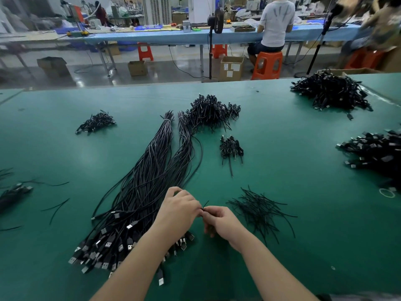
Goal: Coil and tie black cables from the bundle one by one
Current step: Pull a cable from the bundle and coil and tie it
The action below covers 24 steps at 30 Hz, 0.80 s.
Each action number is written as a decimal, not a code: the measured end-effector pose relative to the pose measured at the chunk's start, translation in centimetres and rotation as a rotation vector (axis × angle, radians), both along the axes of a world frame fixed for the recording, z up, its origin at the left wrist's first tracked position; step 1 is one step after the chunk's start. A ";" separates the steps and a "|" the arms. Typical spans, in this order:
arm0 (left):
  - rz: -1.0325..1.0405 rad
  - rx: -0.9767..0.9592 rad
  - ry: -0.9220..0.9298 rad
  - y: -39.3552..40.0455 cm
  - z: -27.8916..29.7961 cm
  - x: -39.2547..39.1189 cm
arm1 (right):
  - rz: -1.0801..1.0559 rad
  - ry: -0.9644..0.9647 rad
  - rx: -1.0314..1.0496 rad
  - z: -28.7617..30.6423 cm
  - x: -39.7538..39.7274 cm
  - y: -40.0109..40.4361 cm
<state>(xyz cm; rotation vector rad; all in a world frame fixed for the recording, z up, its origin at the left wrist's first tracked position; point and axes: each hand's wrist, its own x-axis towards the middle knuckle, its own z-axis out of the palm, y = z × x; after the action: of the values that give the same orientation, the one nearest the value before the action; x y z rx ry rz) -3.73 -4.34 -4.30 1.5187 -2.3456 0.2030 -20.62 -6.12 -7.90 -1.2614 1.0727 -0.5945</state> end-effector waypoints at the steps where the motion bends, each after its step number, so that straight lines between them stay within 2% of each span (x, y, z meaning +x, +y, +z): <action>1: 0.026 0.027 0.013 0.0 0.0 -0.1 | 0.005 0.009 -0.022 -0.1 0.1 0.1; 7: 0.028 0.195 0.041 -0.3 -0.2 -0.2 | 0.014 0.005 0.033 0.0 -0.2 -0.2; 12: 0.087 0.236 0.043 -0.3 -0.4 0.0 | 0.054 0.026 0.013 0.0 -0.3 -0.2; 18: 0.274 0.332 0.218 -0.2 -0.8 -0.8 | 0.090 0.204 -0.155 -0.6 -0.1 0.5; 24: 0.373 0.561 0.276 -0.7 0.4 -0.2 | 0.098 0.344 -0.435 -1.3 0.3 1.6</action>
<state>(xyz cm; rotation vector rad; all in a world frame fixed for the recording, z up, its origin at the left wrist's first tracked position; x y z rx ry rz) -3.90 -5.09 -3.91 2.0748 -1.9699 -0.5900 -20.31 -4.51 -9.16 -1.8346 1.1919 -0.5658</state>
